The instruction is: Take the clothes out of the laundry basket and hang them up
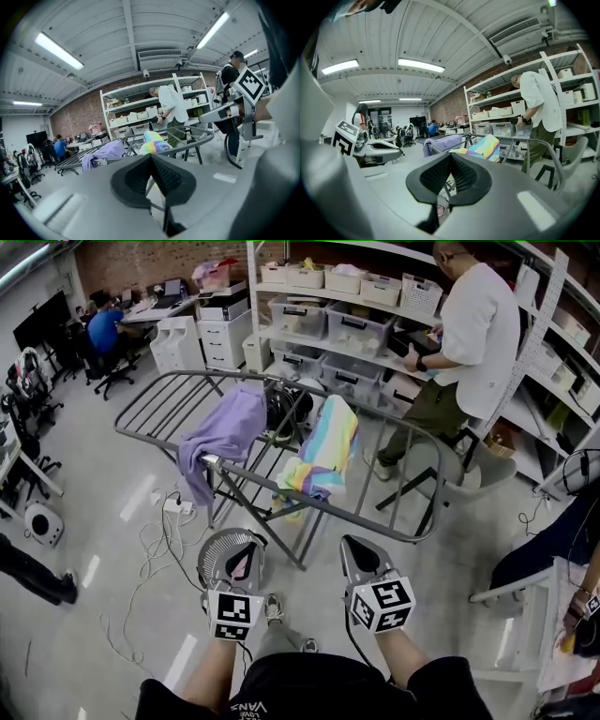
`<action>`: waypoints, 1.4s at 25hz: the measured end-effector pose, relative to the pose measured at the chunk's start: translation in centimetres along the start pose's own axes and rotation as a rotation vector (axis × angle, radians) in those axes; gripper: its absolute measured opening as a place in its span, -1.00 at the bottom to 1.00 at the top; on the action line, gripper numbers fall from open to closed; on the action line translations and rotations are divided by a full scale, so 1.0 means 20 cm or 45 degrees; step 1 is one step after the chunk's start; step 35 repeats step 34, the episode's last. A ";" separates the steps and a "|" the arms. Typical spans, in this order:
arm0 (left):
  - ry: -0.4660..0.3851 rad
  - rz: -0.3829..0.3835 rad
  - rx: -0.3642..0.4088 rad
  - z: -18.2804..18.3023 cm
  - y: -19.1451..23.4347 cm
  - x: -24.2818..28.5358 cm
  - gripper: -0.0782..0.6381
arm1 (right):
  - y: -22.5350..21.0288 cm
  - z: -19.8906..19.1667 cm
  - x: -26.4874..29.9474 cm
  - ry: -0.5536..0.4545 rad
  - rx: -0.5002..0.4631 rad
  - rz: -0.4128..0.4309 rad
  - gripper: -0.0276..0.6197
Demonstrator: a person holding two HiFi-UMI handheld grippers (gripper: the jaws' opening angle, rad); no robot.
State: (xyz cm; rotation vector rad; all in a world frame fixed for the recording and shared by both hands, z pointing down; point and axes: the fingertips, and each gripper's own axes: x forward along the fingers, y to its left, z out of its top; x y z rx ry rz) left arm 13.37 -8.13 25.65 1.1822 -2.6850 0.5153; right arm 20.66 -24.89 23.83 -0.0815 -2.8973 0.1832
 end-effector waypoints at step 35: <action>-0.029 0.043 -0.016 -0.07 -0.05 -0.23 -0.78 | 0.12 -0.09 -0.10 0.019 -0.027 -0.010 -0.90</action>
